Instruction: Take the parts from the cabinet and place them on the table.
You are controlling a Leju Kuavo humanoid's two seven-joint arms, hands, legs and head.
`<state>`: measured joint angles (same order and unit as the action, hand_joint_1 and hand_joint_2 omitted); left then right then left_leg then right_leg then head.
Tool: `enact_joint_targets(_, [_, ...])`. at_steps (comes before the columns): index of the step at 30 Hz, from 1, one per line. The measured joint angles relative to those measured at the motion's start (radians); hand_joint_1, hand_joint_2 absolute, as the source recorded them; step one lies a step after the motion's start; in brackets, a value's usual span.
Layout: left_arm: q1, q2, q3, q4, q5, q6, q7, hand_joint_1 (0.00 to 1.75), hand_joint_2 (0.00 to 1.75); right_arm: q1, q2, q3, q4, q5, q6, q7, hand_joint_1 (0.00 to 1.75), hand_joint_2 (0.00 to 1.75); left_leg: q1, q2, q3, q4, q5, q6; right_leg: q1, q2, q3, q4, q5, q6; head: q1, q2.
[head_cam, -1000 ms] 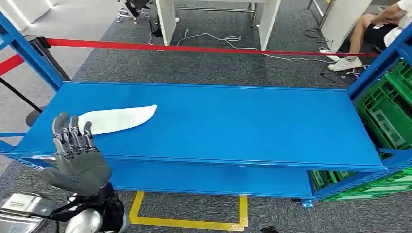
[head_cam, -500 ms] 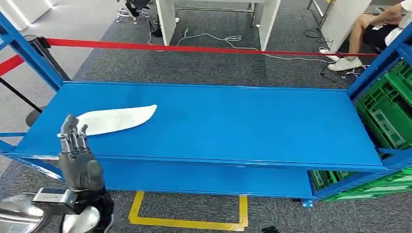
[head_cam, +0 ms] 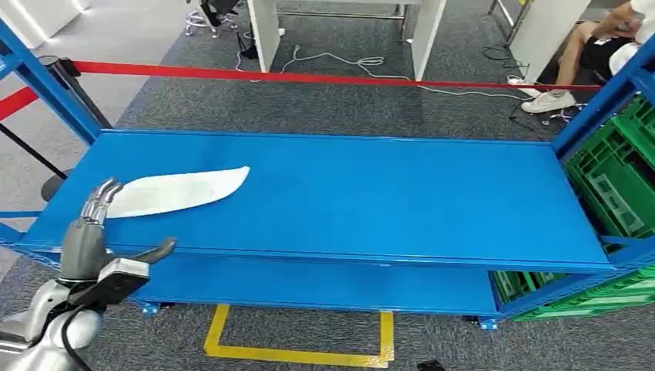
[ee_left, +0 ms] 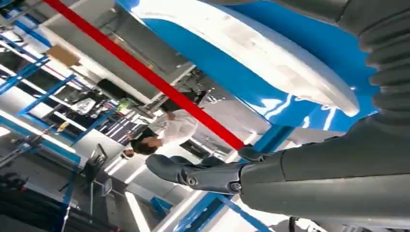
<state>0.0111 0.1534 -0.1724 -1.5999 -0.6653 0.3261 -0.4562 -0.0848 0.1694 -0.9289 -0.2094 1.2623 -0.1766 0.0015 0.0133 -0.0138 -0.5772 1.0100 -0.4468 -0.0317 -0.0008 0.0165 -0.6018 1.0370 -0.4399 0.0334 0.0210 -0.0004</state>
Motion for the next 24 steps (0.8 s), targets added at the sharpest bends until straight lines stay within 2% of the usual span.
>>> enact_joint_targets(3, [-0.034, 0.047, -0.006, 0.035, -0.043, -0.067, 0.051, 0.00, 1.75, 0.000, 0.000, -0.002, 0.000, 0.005, 0.000, -0.002, 0.00, 1.75, 0.000, 0.000, 0.000, 0.000, 0.000, 0.000, 0.000, 0.000, 0.000, 0.000, 0.000, 0.000, 0.000, 0.000])
enact_joint_targets(7, [-0.161, 0.137, -0.018, 0.142, -0.088, -0.167, 0.096, 0.00, 1.75, -0.001, 0.000, -0.007, 0.000, 0.013, 0.003, -0.006, 0.00, 1.75, 0.001, 0.000, -0.001, 0.000, 0.003, -0.002, 0.000, 0.000, -0.001, 0.000, 0.002, -0.002, 0.000, 0.000])
enact_joint_targets(12, [-0.341, 0.218, -0.055, 0.295, -0.130, -0.263, 0.104, 0.00, 1.75, -0.002, 0.000, -0.009, 0.000, 0.021, 0.007, -0.009, 0.00, 1.75, 0.003, 0.000, -0.004, 0.000, 0.006, -0.004, 0.003, -0.001, -0.004, 0.001, 0.005, -0.005, 0.000, 0.000])
enact_joint_targets(15, [-0.463, 0.233, -0.107, 0.385, -0.161, -0.346, 0.104, 0.00, 1.75, -0.004, 0.000, -0.009, 0.000, 0.026, 0.008, -0.014, 0.00, 1.75, 0.003, 0.000, -0.005, 0.000, 0.008, -0.003, 0.002, -0.001, -0.008, 0.001, 0.007, -0.004, -0.001, 0.000])
enact_joint_targets(19, [-0.668, 0.232, -0.226, 0.534, -0.184, -0.488, 0.109, 0.00, 1.75, -0.008, 0.000, -0.009, 0.000, 0.035, 0.010, -0.021, 0.00, 1.75, 0.003, -0.001, -0.010, 0.000, 0.011, -0.004, 0.002, 0.000, -0.011, 0.001, 0.012, -0.003, -0.001, 0.000])
enact_joint_targets(24, [-0.912, 0.212, -0.398, 0.726, -0.187, -0.625, 0.098, 0.00, 1.75, -0.008, 0.000, -0.009, 0.000, 0.042, 0.010, -0.021, 0.00, 1.75, 0.003, -0.001, -0.013, 0.000, 0.013, -0.003, 0.002, 0.000, -0.013, 0.001, 0.014, -0.004, 0.000, 0.000])
